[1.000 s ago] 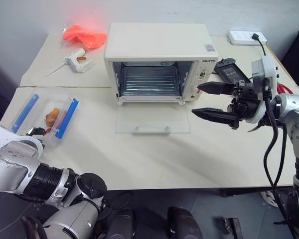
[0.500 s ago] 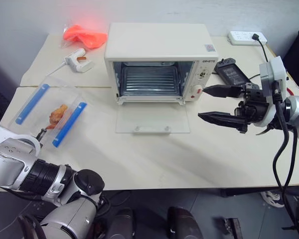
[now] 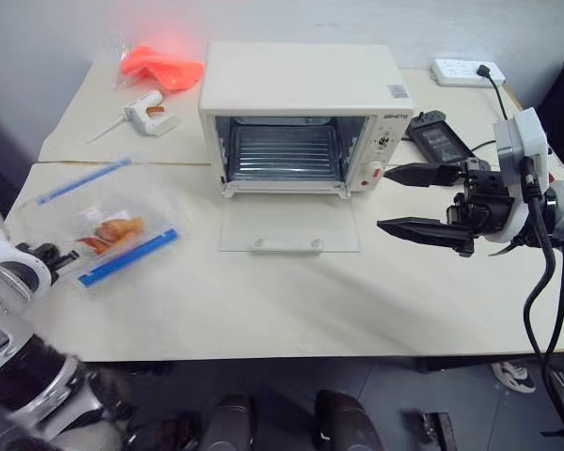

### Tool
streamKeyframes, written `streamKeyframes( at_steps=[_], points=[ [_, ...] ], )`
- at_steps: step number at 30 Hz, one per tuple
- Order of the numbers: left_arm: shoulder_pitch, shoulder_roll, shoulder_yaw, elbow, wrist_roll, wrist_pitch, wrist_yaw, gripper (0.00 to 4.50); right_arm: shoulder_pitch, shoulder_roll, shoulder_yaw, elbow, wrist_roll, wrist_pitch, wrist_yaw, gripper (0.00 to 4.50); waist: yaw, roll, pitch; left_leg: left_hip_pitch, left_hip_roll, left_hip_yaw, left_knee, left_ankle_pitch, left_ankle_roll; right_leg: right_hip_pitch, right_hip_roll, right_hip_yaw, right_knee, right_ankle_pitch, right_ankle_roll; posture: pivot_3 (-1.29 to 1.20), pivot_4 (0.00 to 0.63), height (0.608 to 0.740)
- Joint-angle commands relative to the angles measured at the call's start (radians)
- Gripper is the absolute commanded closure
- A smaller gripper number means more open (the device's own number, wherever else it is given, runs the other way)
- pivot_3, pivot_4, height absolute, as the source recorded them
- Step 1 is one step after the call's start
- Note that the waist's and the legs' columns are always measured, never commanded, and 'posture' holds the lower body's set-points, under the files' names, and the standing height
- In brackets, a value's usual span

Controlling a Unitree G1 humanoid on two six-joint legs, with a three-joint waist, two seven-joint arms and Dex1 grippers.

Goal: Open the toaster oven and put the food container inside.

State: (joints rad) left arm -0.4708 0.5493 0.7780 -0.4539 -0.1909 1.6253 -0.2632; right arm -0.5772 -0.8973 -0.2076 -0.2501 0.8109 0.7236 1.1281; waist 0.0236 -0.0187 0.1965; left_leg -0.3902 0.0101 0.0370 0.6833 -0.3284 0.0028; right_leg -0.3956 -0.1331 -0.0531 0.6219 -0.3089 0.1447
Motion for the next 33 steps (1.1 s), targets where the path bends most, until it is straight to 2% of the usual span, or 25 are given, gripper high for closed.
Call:
streamKeyframes(
  at_steps=[1,9,11,15,20,25,33],
  points=[
    [-0.045,0.079,-0.075,-0.018,-0.218,-0.011,-0.020,4.31,0.005,-0.018,-0.054,-0.022,0.012,-0.013,-0.013,0.00,0.001,0.000,0.000,0.000,0.000,-0.001,0.000,0.000,0.000,0.001,0.000,0.000,0.000,0.000,0.000,0.00,0.150,0.740],
    [-0.245,0.042,-0.282,0.147,-0.519,-0.011,0.210,4.31,0.058,-0.034,-0.112,-0.086,0.045,0.029,-0.076,0.00,-0.003,0.000,0.000,0.001,0.000,0.000,0.000,0.000,0.000,0.001,0.001,0.000,0.000,0.001,-0.001,0.00,0.150,0.740],
    [-0.306,0.010,-0.349,0.198,-0.550,-0.011,0.281,4.31,0.091,-0.038,-0.142,-0.106,0.054,0.039,-0.094,0.00,-0.001,0.000,0.000,0.000,0.000,0.001,-0.001,0.000,0.001,0.000,0.001,0.000,0.000,0.001,-0.001,0.00,0.150,0.740],
    [-0.442,-0.083,-0.453,0.332,-0.565,-0.011,0.371,4.31,0.158,-0.037,-0.196,-0.147,0.071,0.050,-0.134,0.00,0.001,0.000,0.000,0.000,-0.005,0.001,0.000,0.000,0.001,0.000,0.001,0.000,0.000,0.001,-0.001,0.00,0.150,0.740],
    [-0.530,-0.166,-0.520,0.433,-0.561,-0.011,0.410,4.31,0.204,-0.034,-0.225,-0.183,0.086,0.049,-0.174,0.00,-0.002,0.000,0.000,0.000,-0.006,0.001,0.000,0.001,0.001,0.000,0.001,0.000,0.001,0.001,-0.001,0.00,0.150,0.740],
    [-0.569,-0.240,-0.553,0.497,-0.453,-0.011,0.422,4.31,0.242,-0.034,-0.253,-0.193,0.075,0.039,-0.219,0.00,0.000,0.000,0.000,0.000,-0.007,0.002,0.000,0.001,0.001,0.000,0.001,0.000,0.001,0.001,-0.001,0.00,0.150,0.740],
    [-0.562,-0.234,-0.553,0.481,-0.300,-0.034,0.417,1.80,0.271,-0.032,-0.268,-0.192,0.075,0.029,-0.239,0.00,0.001,0.000,0.000,0.001,-0.007,0.002,0.000,0.002,0.001,0.001,0.001,0.001,0.001,0.001,-0.001,0.00,0.150,0.740]
  ],
)
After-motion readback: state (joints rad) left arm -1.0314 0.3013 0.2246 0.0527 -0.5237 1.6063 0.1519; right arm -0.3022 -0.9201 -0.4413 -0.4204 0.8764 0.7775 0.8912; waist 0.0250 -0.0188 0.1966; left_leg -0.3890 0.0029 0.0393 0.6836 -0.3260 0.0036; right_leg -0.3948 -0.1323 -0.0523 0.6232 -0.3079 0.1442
